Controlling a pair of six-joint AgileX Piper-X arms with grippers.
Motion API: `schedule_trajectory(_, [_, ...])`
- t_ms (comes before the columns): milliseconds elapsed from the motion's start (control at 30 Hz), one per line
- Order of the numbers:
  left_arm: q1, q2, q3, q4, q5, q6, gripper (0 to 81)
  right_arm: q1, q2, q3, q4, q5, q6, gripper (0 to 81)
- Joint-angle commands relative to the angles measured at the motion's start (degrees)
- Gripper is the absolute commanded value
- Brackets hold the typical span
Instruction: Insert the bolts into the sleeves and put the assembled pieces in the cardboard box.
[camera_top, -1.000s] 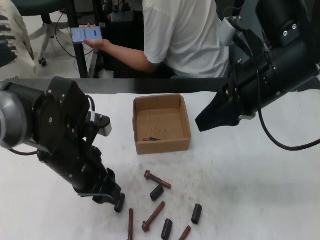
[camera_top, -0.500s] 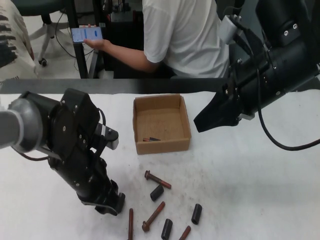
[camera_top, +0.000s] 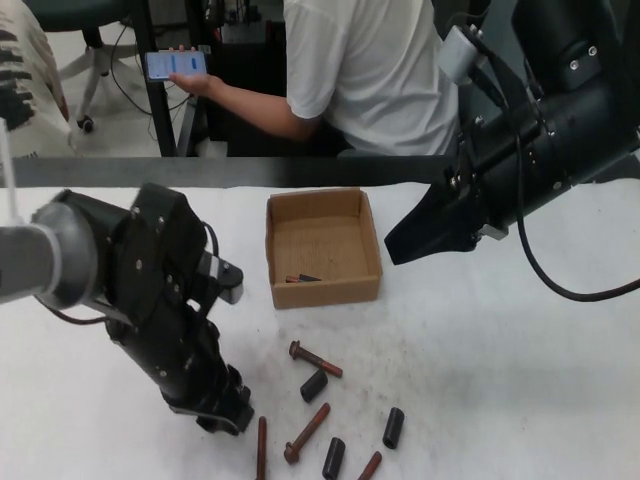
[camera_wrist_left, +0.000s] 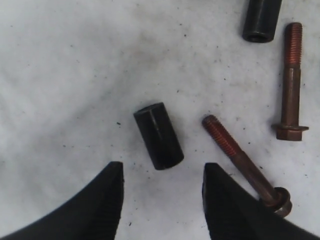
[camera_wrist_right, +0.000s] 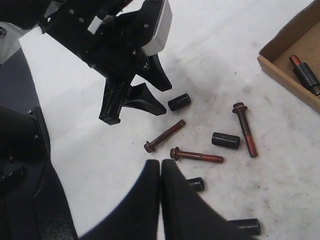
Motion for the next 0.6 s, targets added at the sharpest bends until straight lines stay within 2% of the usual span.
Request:
schedule_trajectory(0, [-1.2, 1.4, -0.4, 0.2, -0.4, 0.0, 46.4, 0.1, -0.7, 0.0, -0.2, -0.7, 0.4, 0.8])
schedule_trajectory(567, [-2.1, 2.7, -2.6, -1.8, -1.9, -0.5, 45.9, 0.1, -0.8, 0.0, 0.1, -2.1, 0.4, 0.8])
